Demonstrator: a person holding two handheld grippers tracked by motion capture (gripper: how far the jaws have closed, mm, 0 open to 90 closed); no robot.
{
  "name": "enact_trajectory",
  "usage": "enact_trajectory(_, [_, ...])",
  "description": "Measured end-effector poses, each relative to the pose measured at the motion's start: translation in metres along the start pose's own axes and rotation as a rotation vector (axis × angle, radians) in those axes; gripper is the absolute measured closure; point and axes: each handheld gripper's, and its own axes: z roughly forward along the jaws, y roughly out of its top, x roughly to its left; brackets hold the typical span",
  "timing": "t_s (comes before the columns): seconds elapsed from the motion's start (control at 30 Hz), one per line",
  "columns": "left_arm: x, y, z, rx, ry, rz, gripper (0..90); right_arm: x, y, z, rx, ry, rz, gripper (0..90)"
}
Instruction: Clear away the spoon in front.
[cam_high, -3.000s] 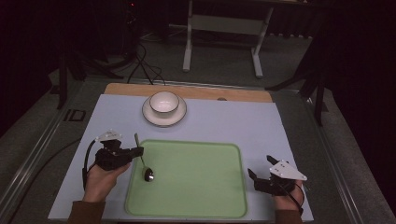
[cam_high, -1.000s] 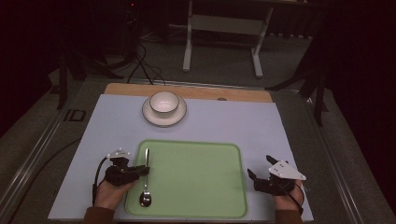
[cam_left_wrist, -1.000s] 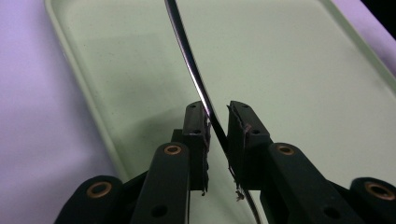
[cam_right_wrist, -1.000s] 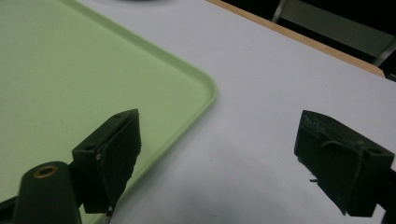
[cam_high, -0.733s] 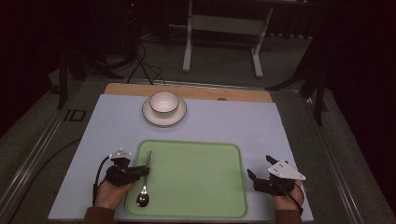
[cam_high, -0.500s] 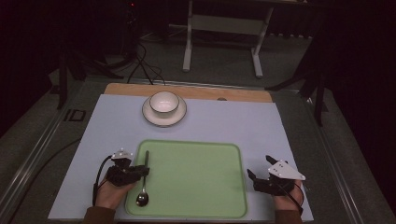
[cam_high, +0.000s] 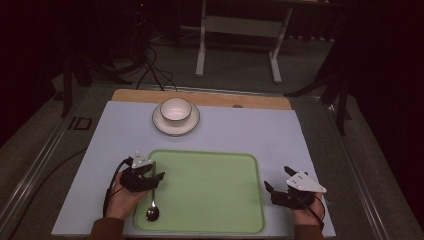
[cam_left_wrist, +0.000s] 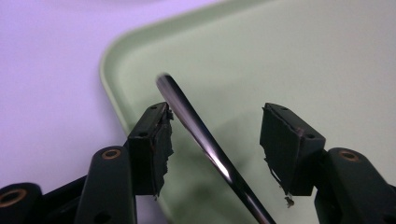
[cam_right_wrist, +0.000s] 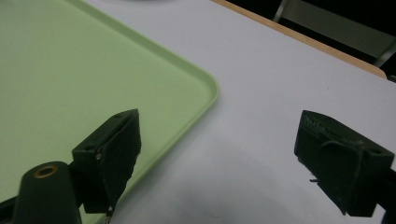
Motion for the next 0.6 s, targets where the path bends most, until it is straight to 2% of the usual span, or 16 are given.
enact_trajectory(0.1, [0.000,0.002,0.001,-0.011,0.004,0.004,42.2,0.000,0.000,0.000,0.001,-0.001,0.000,14.3])
enact_trajectory(0.2, [0.005,0.011,0.003,-0.032,0.013,0.004,41.3,0.000,0.000,0.000,0.001,-0.003,0.004,14.3])
enact_trajectory(0.33, [0.005,0.020,0.000,-0.083,0.010,0.003,41.3,-0.001,0.000,-0.001,0.001,-0.004,0.004,14.3])
enact_trajectory(0.5, [0.007,0.021,-0.011,-0.133,0.015,-0.010,40.5,-0.002,-0.001,-0.001,0.000,-0.006,0.009,14.3])
enact_trajectory(0.6, [0.012,0.017,-0.022,-0.177,0.025,-0.036,40.5,-0.001,-0.001,-0.001,-0.005,-0.005,0.009,14.3])
